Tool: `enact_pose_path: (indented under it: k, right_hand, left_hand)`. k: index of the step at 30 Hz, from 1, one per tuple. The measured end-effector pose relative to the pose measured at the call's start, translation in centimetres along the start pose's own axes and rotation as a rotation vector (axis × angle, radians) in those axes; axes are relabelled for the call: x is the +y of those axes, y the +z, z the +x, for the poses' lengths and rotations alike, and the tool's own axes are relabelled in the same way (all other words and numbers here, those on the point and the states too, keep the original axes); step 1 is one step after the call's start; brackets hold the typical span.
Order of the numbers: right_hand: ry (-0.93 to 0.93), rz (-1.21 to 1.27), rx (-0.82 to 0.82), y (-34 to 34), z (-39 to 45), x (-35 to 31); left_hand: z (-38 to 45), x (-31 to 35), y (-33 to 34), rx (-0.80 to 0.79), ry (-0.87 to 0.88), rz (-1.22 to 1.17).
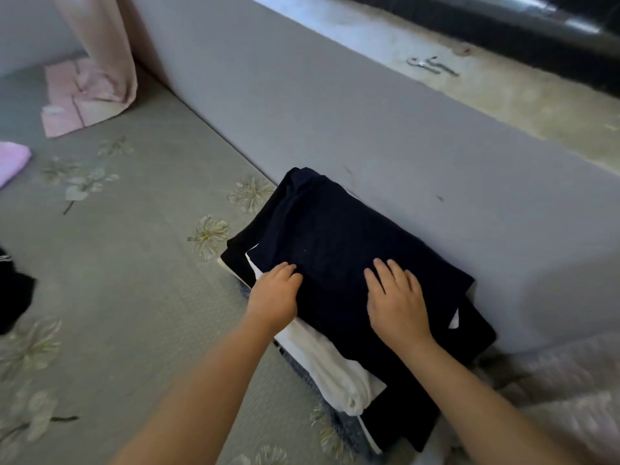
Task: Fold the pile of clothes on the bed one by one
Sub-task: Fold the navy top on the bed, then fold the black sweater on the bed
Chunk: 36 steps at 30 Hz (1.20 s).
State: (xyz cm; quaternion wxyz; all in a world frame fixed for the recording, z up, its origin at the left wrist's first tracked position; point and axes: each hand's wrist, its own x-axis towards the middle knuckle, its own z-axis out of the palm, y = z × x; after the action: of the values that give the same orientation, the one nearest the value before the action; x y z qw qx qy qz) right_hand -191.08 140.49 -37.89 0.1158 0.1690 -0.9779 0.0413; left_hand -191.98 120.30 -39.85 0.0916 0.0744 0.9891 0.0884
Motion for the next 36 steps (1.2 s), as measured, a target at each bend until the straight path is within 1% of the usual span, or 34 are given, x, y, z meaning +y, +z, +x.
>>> enact_pose_path:
  k: [3,5,7,9,11,13,16,18,20,21,23,25,29,31,33,35,36]
  right_hand:
    - [0.014,0.009,-0.040,0.5,3.2,2.0]
    - [0.083,0.094,-0.062,0.9,5.1,2.9]
    - [0.123,0.164,-0.068,1.9,6.0,3.8]
    - [0.108,0.175,-0.092,3.3,5.8,4.5]
    - [0.103,0.162,-0.192,5.0,5.2,4.8]
    - [0.104,0.166,-0.295,6.9,4.7,5.2]
    - [0.128,0.224,-0.306,9.4,4.4,5.4]
    - [0.150,0.280,-0.253,10.3,4.4,5.3]
    - [0.151,0.279,-0.162,10.8,4.4,5.2]
    - [0.146,0.274,-0.149,10.9,4.4,5.2]
    - [0.136,0.262,-0.194,10.6,4.2,5.1]
    - [0.136,0.217,-0.239,10.1,4.2,5.3]
    - [0.156,0.074,-0.244,7.5,4.3,3.7]
    - [0.112,0.101,-0.192,5.7,4.1,1.4]
    - [0.003,0.160,-0.139,4.1,3.4,-2.5]
    - [-0.121,0.192,-0.121,3.0,2.3,-7.4]
    - [-0.174,0.209,-0.137,2.5,1.7,-10.2]
  left_hand:
    - [2.1,1.2,-1.2,0.178,0.083,-0.116]
    - [4.9,2.6,-1.7,0.210,0.118,-0.130]
    - [8.2,3.8,-1.9,0.158,0.075,-0.121]
    - [11.2,4.3,-1.5,0.024,0.016,-0.063]
    - [12.9,4.2,0.0,-0.142,-0.022,0.031]
    - [13.6,4.0,2.0,-0.249,-0.044,0.088]
    - [14.4,3.5,4.5,-0.276,-0.051,0.101]
    - [14.9,3.2,5.4,-0.253,-0.049,0.107]
    - [15.1,3.0,5.9,-0.235,-0.047,0.111]
    - [15.1,3.0,5.8,-0.233,-0.045,0.110]
    - [14.8,3.2,5.3,-0.234,-0.038,0.095]
    - [14.3,3.2,4.2,-0.190,-0.019,0.070]
    - [10.0,2.1,2.2,0.059,0.012,0.013]
    - [6.3,0.7,1.5,0.170,-0.032,-0.017]
    - [1.9,-1.6,1.1,0.203,-0.125,-0.015]
    - [-3.3,-4.6,1.2,0.168,-0.236,-0.013]
    - [-6.1,-6.4,1.3,0.142,-0.303,-0.022]
